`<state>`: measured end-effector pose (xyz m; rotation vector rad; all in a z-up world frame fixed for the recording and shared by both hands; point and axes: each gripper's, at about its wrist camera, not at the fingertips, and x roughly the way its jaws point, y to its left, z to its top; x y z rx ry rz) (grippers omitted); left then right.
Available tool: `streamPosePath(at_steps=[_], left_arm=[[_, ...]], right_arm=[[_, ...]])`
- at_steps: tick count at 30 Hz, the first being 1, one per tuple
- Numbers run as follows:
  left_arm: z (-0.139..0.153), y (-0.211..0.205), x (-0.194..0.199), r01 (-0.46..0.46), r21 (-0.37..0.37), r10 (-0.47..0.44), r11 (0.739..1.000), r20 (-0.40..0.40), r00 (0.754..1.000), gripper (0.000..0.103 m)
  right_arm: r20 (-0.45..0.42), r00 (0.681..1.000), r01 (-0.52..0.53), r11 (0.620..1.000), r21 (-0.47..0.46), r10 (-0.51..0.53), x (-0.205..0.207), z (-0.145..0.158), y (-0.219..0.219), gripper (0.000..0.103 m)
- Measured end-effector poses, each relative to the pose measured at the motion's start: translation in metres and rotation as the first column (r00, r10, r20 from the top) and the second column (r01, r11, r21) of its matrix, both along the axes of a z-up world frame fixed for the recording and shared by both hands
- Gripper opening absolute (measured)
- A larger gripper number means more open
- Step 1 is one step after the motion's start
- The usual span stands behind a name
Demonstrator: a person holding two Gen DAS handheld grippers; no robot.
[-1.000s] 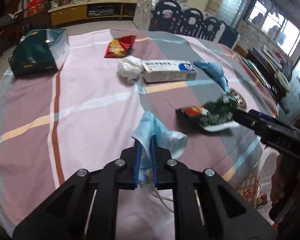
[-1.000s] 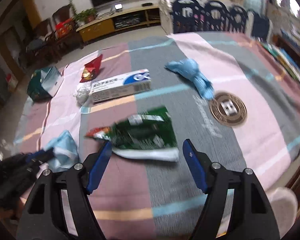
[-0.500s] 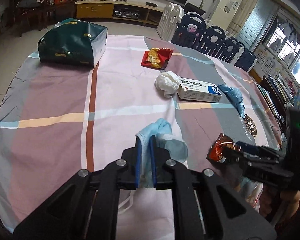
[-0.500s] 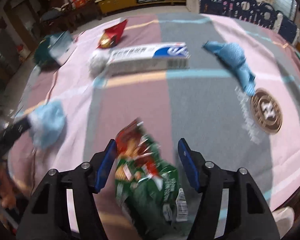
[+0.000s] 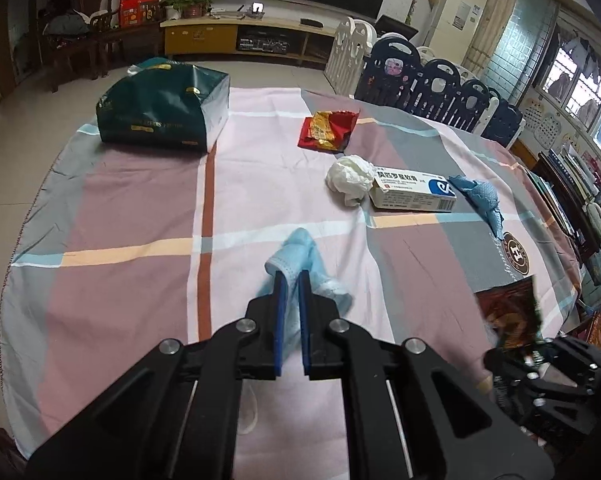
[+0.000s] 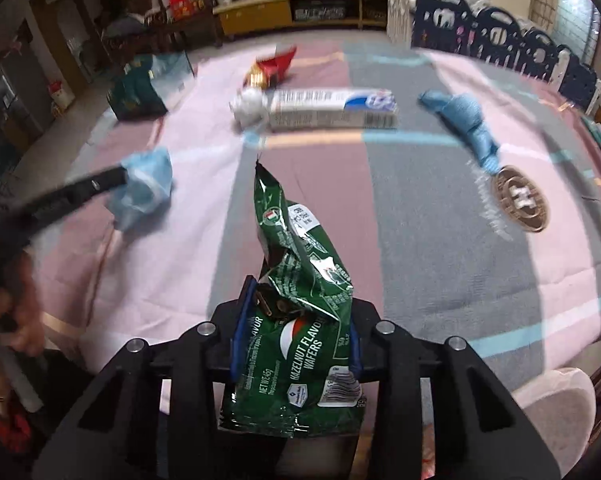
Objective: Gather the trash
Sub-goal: 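Carry the mask to the wastebasket and drop it with the left tool while the right carries the wrapper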
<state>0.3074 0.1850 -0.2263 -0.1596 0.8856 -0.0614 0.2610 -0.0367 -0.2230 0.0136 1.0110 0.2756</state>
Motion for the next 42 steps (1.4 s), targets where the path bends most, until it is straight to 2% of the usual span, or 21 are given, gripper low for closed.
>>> streamPosePath(at_steps=[2, 5, 6, 8, 9, 12, 15, 16, 17, 18, 19, 20, 23, 25, 27, 28, 31, 32, 35, 40, 42], left_arm=[[0.006, 0.003, -0.011, -0.010, 0.018, 0.009, 1.000, 0.036, 0.999, 0.007], [0.018, 0.013, -0.033, -0.046, -0.008, 0.046, 0.999, 0.065, 0.997, 0.006], [0.024, 0.015, -0.042, -0.060, -0.023, 0.061, 0.998, 0.075, 0.995, 0.006], [0.039, 0.013, -0.065, -0.054, -0.099, 0.064, 0.994, 0.105, 0.992, 0.006], [0.047, 0.008, -0.078, -0.044, -0.126, 0.060, 0.991, 0.121, 0.991, 0.006], [0.060, -0.011, -0.105, -0.018, -0.142, 0.040, 0.990, 0.153, 0.987, 0.006], [0.054, -0.029, -0.095, 0.024, -0.101, -0.013, 0.995, 0.107, 0.994, 0.006], [0.049, -0.034, -0.084, 0.026, -0.073, -0.020, 0.997, 0.079, 0.997, 0.010], [0.044, -0.036, -0.075, 0.019, -0.055, -0.015, 0.998, 0.069, 0.997, 0.032], [0.039, -0.037, -0.065, -0.004, -0.032, 0.006, 0.999, 0.068, 0.998, 0.072], [0.034, -0.036, -0.053, -0.041, 0.001, 0.041, 0.999, 0.070, 0.997, 0.084], [0.027, -0.035, -0.041, -0.051, 0.021, 0.050, 0.998, 0.057, 0.997, 0.087], [-0.005, -0.038, -0.001, -0.025, 0.124, 0.034, 0.992, -0.073, 0.997, 0.085], [-0.021, -0.039, 0.014, -0.005, 0.174, 0.025, 0.985, -0.115, 0.993, 0.077], [-0.033, -0.038, 0.021, 0.024, 0.165, 0.004, 0.986, -0.165, 0.986, 0.039], [-0.037, -0.037, 0.023, 0.031, 0.152, -0.003, 0.988, -0.182, 0.983, 0.037], [-0.032, -0.038, 0.014, 0.026, 0.151, 0.000, 0.988, -0.169, 0.986, 0.027], [-0.024, -0.038, 0.007, 0.015, 0.156, 0.009, 0.988, -0.154, 0.988, 0.026], [0.015, -0.045, -0.022, -0.004, 0.032, 0.007, 0.999, -0.080, 0.997, 0.025], [0.092, -0.091, -0.092, 0.055, 0.006, -0.056, 0.998, 0.099, 0.994, 0.025], [0.113, -0.110, -0.115, 0.075, 0.017, -0.077, 0.997, 0.136, 0.988, 0.025]], right_arm=[[0.058, 0.998, 0.027, 0.999, 0.021, -0.028, -0.015, 0.029, -0.014, 0.038], [0.133, 0.988, 0.064, 0.994, 0.085, -0.075, -0.047, 0.070, -0.046, 0.038], [0.153, 0.984, 0.075, 0.992, 0.102, -0.090, -0.059, 0.080, -0.058, 0.038], [0.182, 0.976, 0.096, 0.988, 0.117, -0.117, -0.082, 0.096, -0.081, 0.039], [0.192, 0.973, 0.110, 0.987, 0.119, -0.131, -0.092, 0.100, -0.092, 0.039], [0.195, 0.963, 0.165, 0.978, 0.126, -0.187, -0.117, 0.104, -0.127, 0.039], [0.176, 0.956, 0.214, 0.967, 0.138, -0.236, -0.131, 0.098, -0.154, 0.039], [0.168, 0.954, 0.225, 0.963, 0.147, -0.249, -0.134, 0.095, -0.162, 0.039], [0.162, 0.953, 0.234, 0.960, 0.153, -0.257, -0.136, 0.092, -0.167, 0.039], [0.152, 0.951, 0.244, 0.956, 0.161, -0.269, -0.138, 0.087, -0.172, 0.039], [0.136, 0.950, 0.258, 0.950, 0.175, -0.282, -0.138, 0.082, -0.176, 0.039], [0.118, 0.949, 0.266, 0.944, 0.194, -0.292, -0.137, 0.077, -0.179, 0.039], [0.072, 0.950, 0.278, 0.930, 0.241, -0.303, -0.137, 0.063, -0.185, 0.039], [0.056, 0.954, 0.273, 0.932, 0.240, -0.294, -0.133, 0.056, -0.182, 0.039], [0.046, 0.958, 0.265, 0.932, 0.247, -0.284, -0.132, 0.054, -0.180, 0.039], [0.041, 0.960, 0.259, 0.932, 0.252, -0.278, -0.131, 0.051, -0.177, 0.039], [0.042, 0.964, 0.246, 0.936, 0.252, -0.264, -0.129, 0.051, -0.172, 0.039], [0.046, 0.965, 0.240, 0.937, 0.253, -0.259, -0.130, 0.052, -0.171, 0.039], [0.071, 0.967, 0.220, 0.942, 0.252, -0.245, -0.133, 0.059, -0.169, 0.039], [0.133, 0.962, 0.196, 0.944, 0.264, -0.237, -0.147, 0.085, -0.172, 0.039], [0.169, 0.959, 0.184, 0.951, 0.251, -0.230, -0.158, 0.100, -0.174, 0.039]])
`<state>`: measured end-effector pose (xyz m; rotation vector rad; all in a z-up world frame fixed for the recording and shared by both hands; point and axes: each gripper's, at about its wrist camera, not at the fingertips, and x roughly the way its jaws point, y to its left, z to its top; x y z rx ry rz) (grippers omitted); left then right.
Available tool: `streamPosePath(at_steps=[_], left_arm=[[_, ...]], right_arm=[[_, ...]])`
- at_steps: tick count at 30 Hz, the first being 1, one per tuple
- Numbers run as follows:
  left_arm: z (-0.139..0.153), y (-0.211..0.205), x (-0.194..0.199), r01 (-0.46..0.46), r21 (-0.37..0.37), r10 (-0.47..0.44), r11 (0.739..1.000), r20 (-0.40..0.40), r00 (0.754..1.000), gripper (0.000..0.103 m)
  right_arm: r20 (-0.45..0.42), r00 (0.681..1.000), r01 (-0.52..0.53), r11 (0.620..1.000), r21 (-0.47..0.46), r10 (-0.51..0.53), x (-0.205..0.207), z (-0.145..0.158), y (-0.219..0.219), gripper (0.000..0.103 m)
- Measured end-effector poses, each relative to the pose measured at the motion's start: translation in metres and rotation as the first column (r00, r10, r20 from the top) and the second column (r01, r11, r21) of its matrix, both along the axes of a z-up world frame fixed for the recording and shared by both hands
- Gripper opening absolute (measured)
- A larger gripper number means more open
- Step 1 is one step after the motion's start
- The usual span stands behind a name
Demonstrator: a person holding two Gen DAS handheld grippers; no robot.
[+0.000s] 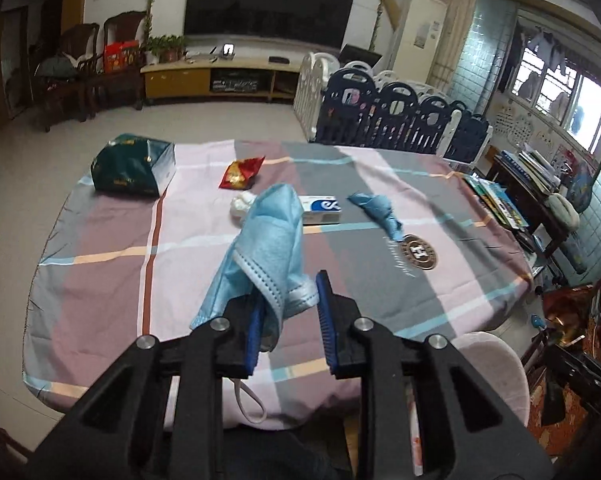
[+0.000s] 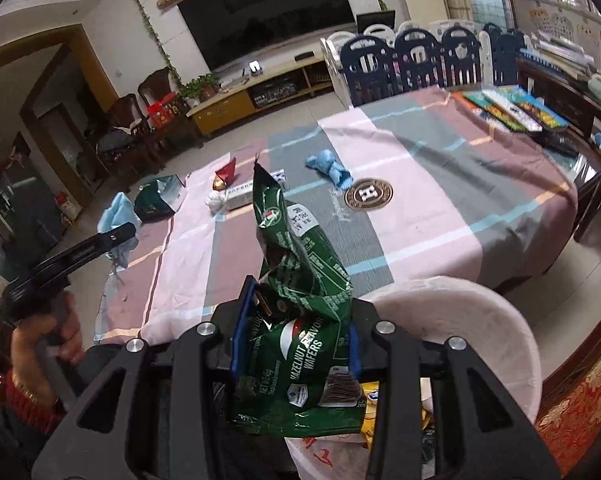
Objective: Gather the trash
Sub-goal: 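Carry the mask to the wastebasket and drop it with the left tool while the right carries the wrapper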
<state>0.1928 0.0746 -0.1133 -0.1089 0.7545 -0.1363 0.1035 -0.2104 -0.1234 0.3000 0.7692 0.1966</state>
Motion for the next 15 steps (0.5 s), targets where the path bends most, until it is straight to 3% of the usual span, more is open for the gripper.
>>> streamPosePath(at_steps=[3, 6, 15], left_arm=[[0.026, -0.033, -0.034, 0.048, 0.041, -0.049, 0.998, 0.023, 0.999, 0.026], [0.040, -0.060, -0.060, 0.120, 0.037, -0.122, 0.992, 0.045, 0.992, 0.026], [0.050, -0.113, -0.099, 0.240, 0.050, -0.243, 0.969, 0.069, 0.968, 0.026]], right_arm=[[0.031, 1.000, -0.004, 0.999, -0.034, 0.005, -0.018, 0.015, -0.007, 0.039], [0.046, 0.999, 0.015, 0.999, -0.044, -0.013, -0.035, 0.026, -0.021, 0.039], [0.070, 0.992, 0.110, 0.994, -0.027, -0.108, -0.070, 0.034, -0.068, 0.039]])
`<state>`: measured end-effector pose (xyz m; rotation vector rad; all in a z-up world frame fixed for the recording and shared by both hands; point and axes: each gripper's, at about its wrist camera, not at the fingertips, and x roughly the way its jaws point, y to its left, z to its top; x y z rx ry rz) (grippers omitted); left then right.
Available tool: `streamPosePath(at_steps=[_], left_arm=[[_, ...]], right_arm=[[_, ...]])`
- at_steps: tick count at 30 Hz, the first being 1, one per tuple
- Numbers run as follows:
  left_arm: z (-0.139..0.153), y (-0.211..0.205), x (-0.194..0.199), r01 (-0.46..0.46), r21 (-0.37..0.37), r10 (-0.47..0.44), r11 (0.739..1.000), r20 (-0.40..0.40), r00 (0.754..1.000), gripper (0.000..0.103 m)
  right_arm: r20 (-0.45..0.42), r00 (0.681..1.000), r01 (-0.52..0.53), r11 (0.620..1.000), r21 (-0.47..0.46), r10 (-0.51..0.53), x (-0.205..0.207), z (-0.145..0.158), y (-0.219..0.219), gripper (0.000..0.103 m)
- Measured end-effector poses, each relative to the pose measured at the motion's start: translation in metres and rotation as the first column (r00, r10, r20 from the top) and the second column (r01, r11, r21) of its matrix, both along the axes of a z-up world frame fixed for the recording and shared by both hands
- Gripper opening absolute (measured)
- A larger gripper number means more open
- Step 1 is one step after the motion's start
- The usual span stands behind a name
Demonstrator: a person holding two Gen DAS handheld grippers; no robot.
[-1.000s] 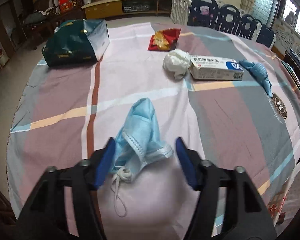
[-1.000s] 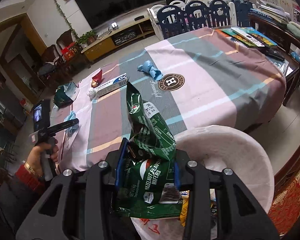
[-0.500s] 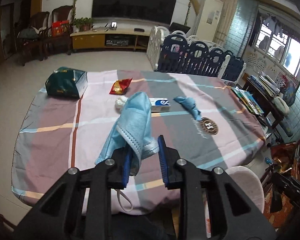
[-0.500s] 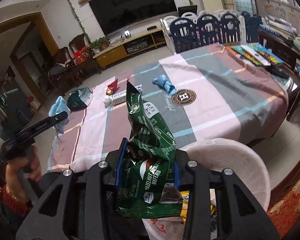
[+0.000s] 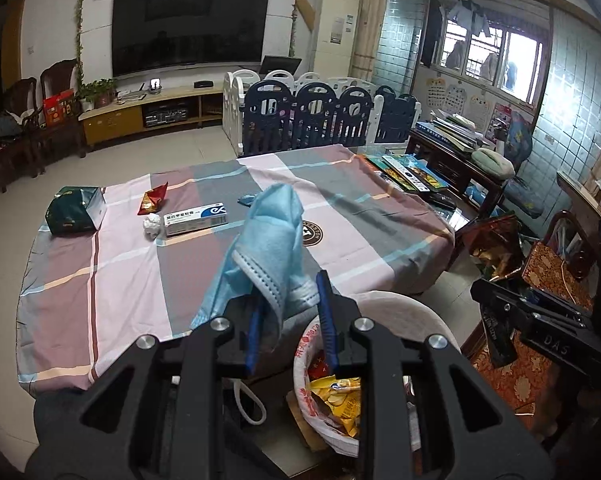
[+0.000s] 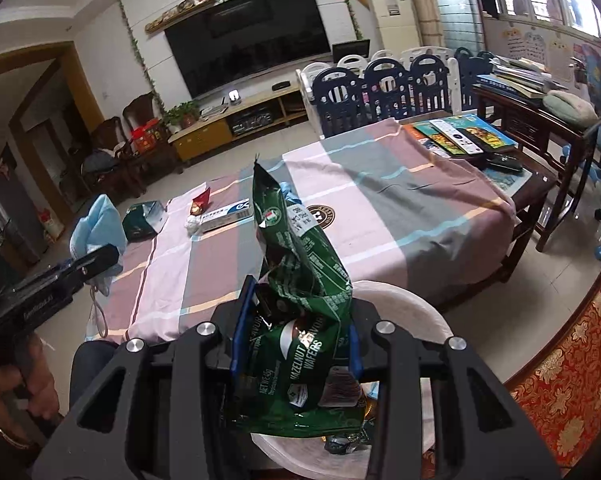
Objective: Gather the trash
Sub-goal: 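Carry the mask to the wastebasket and drop it with the left tool while the right carries the wrapper, then open the right tool to drop the green wafer wrapper into the wastebasket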
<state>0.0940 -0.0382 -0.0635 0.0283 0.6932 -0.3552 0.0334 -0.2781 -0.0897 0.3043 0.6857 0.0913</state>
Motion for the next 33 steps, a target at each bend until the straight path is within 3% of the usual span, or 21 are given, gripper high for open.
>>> streamPosePath(at_steps=[7, 14, 16, 18, 20, 22, 24, 29, 33], left_arm=[[-0.006, -0.031, -0.016, 0.066, 0.042, -0.066, 0.997, 0.002, 0.998, 0.026], [-0.024, -0.059, -0.018, 0.165, 0.041, -0.163, 0.985, -0.059, 0.985, 0.026], [-0.042, -0.072, -0.011, 0.265, -0.008, -0.262, 0.964, -0.164, 0.951, 0.026], [-0.067, -0.083, 0.000, 0.306, -0.086, -0.318, 0.948, -0.288, 0.903, 0.027], [-0.089, -0.093, 0.007, 0.340, -0.089, -0.348, 0.936, -0.355, 0.867, 0.028], [-0.098, -0.096, 0.009, 0.348, -0.101, -0.360, 0.932, -0.375, 0.854, 0.038], [-0.100, -0.094, 0.011, 0.329, -0.094, -0.340, 0.939, -0.374, 0.863, 0.061], [-0.091, -0.081, 0.011, 0.283, -0.039, -0.281, 0.958, -0.318, 0.906, 0.070], [-0.082, -0.062, 0.018, 0.215, -0.011, -0.209, 0.977, -0.279, 0.937, 0.073]], right_arm=[[0.006, 1.000, 0.020, 0.999, 0.031, -0.020, -0.007, -0.001, -0.013, 0.039], [0.005, 0.999, 0.048, 0.998, 0.047, -0.049, -0.010, -0.003, -0.022, 0.039], [0.001, 0.998, 0.058, 0.997, 0.047, -0.058, -0.010, -0.005, -0.024, 0.039], [-0.009, 0.997, 0.071, 0.996, 0.054, -0.071, -0.010, -0.006, -0.027, 0.039], [-0.011, 0.997, 0.074, 0.996, 0.055, -0.073, -0.011, -0.006, -0.028, 0.039], [-0.013, 0.997, 0.076, 0.996, 0.050, -0.075, -0.011, -0.006, -0.028, 0.039], [-0.023, 0.997, 0.076, 0.996, 0.053, -0.075, -0.012, -0.008, -0.028, 0.039], [-0.106, 0.993, 0.062, 0.997, 0.041, -0.058, -0.002, -0.022, -0.022, 0.039], [-0.196, 0.979, 0.059, 0.998, 0.023, -0.054, 0.007, -0.037, -0.015, 0.053]])
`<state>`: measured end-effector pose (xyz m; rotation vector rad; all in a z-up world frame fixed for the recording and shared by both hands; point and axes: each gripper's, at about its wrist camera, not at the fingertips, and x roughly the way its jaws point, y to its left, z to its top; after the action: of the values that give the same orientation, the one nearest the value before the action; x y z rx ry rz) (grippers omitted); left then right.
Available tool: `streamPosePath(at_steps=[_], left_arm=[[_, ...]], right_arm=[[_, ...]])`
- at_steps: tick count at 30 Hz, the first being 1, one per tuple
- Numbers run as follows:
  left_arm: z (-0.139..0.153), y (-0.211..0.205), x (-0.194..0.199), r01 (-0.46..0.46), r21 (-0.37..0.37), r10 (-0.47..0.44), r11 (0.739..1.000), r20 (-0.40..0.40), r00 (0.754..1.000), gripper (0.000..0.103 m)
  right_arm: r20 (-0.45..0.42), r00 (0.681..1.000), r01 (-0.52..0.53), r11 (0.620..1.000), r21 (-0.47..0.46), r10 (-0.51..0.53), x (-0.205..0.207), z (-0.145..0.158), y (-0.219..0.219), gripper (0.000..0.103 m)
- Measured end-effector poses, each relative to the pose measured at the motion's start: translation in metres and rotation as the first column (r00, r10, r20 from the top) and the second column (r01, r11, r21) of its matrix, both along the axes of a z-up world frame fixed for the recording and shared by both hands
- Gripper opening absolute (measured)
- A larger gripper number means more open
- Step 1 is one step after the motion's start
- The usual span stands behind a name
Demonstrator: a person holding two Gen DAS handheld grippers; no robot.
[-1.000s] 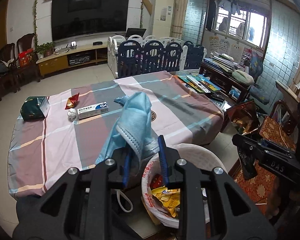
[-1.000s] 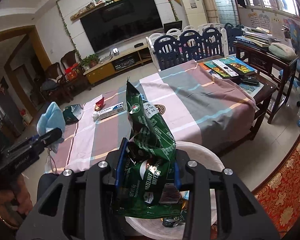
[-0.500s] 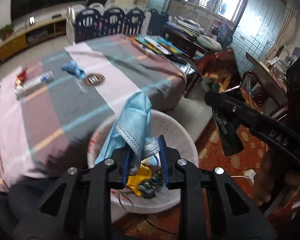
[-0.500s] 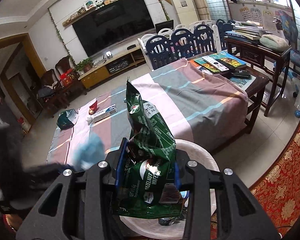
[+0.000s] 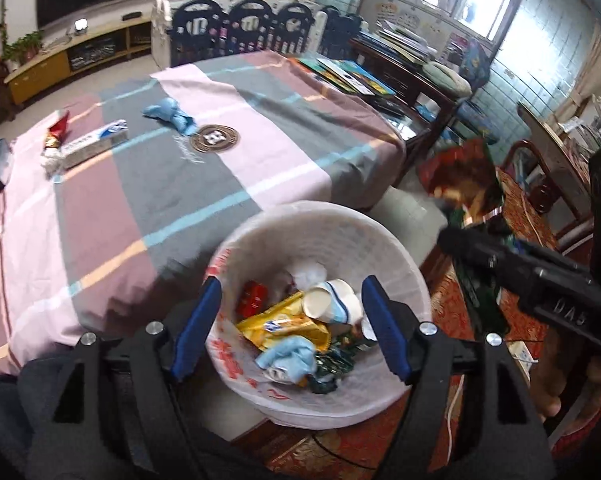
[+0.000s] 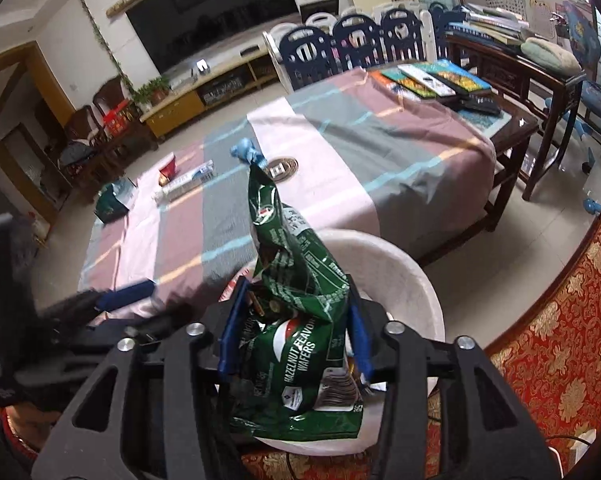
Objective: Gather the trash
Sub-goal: 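Open the right tool to drop the green wafer wrapper into the wastebasket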
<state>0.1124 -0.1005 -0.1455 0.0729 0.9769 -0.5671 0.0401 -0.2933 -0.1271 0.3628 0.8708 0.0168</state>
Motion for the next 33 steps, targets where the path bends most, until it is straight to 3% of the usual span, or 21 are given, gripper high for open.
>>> streamPosePath(at_steps=[1, 4, 8, 13, 19, 25, 29, 33], left_arm=[[0.001, 0.005, 0.002, -0.021, 0.007, 0.021, 1.000, 0.012, 1.000, 0.073], [0.006, 0.023, 0.009, -0.089, 0.013, 0.089, 0.996, 0.038, 0.995, 0.075], [0.012, 0.040, 0.015, -0.149, -0.010, 0.149, 0.989, 0.036, 0.988, 0.075], [0.018, 0.056, 0.020, -0.219, -0.001, 0.219, 0.976, 0.090, 0.972, 0.077], [0.004, 0.099, 0.043, -0.335, 0.004, 0.334, 0.942, 0.066, 0.940, 0.080], [-0.025, 0.159, 0.100, -0.459, 0.062, 0.452, 0.886, 0.096, 0.887, 0.080], [-0.045, 0.200, 0.164, -0.519, 0.094, 0.513, 0.849, 0.085, 0.854, 0.080], [-0.060, 0.219, 0.238, -0.528, 0.101, 0.525, 0.843, 0.056, 0.849, 0.079]], right_arm=[[-0.005, 1.000, 0.006, 1.000, 0.000, -0.006, 0.000, -0.002, -0.001, 0.061], [0.008, 0.999, 0.034, 0.999, 0.015, -0.034, -0.002, -0.001, -0.004, 0.071], [0.031, 0.998, 0.048, 0.999, 0.010, -0.048, -0.005, 0.004, -0.007, 0.073], [0.026, 0.999, 0.039, 0.999, 0.005, -0.039, -0.002, 0.003, -0.005, 0.073], [-0.017, 1.000, 0.018, 1.000, -0.001, -0.018, 0.012, -0.010, 0.007, 0.073], [-0.095, 0.995, -0.012, 1.000, 0.001, 0.012, 0.038, -0.040, 0.021, 0.073], [-0.157, 0.987, -0.026, 1.000, 0.011, 0.028, 0.059, -0.064, 0.030, 0.073], [-0.195, 0.980, -0.035, 0.999, 0.035, 0.041, 0.083, -0.078, 0.038, 0.073]])
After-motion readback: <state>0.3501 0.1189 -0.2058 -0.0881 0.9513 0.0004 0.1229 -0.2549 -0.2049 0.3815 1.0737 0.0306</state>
